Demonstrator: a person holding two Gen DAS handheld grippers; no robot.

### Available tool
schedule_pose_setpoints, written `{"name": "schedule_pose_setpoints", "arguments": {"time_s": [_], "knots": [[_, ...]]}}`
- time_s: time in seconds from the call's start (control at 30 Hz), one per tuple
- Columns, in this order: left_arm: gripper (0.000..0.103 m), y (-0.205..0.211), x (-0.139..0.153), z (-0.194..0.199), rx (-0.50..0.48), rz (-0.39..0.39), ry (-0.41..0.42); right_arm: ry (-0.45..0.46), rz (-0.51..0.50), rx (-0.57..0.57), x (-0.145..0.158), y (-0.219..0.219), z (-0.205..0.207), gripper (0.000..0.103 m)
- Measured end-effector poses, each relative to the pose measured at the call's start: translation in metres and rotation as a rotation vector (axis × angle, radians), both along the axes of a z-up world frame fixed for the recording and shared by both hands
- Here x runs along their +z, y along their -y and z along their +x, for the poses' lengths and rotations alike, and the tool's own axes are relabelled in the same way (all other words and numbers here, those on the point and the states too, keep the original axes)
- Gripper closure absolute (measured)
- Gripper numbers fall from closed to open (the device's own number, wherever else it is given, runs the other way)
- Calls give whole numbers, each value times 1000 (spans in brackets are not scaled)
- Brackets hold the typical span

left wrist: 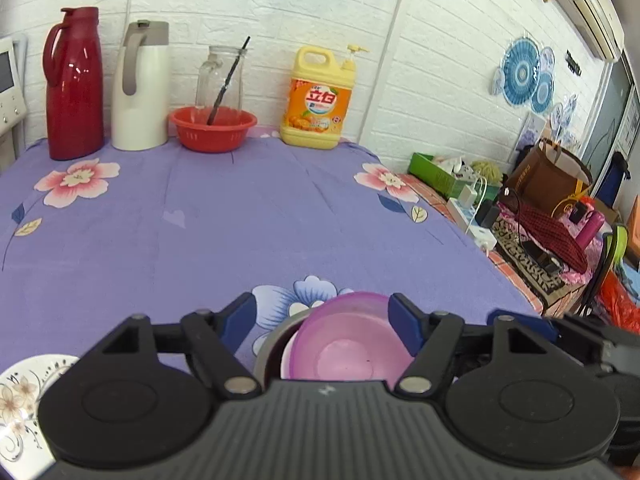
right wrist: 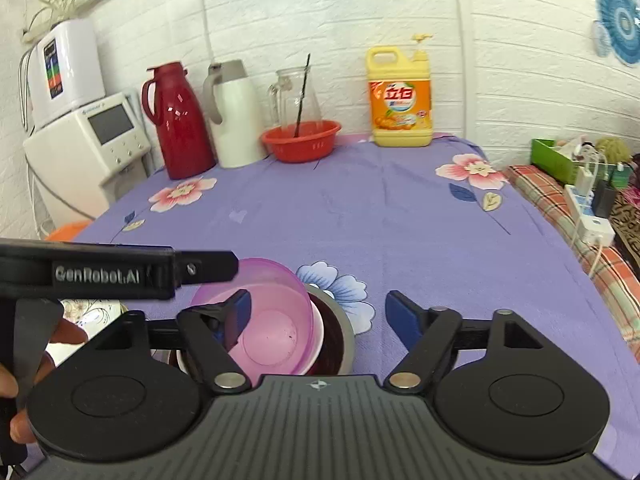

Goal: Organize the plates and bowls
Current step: 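Carry the pink bowl over the red-and-white bowl with the right gripper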

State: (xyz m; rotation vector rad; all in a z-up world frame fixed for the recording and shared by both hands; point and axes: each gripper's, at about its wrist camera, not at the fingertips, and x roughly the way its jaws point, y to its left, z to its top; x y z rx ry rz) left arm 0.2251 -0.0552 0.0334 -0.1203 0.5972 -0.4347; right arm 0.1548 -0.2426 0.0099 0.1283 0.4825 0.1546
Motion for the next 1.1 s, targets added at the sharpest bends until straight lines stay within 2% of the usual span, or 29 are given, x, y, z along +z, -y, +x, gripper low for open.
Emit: {"name": "schedule_pose_setpoints", "arguments": {"time_s": [0.17,0.37,0.53,0.77,0.9,1.1], "knots": [[31,-1,0,16,45,48,0,-7,7,-36,-7,3,12,0],[30,2,-13,39,35,80,-49,-35,3,-23,-11,6,36,0],[30,5,-24,50,47,123,-71,-95,-25,-7,-21,1,57,0],[30,-9,-17,44,40,63,-75,-60,40,6,-14,5,42,0],[28,-18,-18,29,29,-10,-102,-47,45,-22,-16,4,23,0],[26,-17,-31,21,34,1,-145,-82,37,-26,-29,-2,17,0]]}}
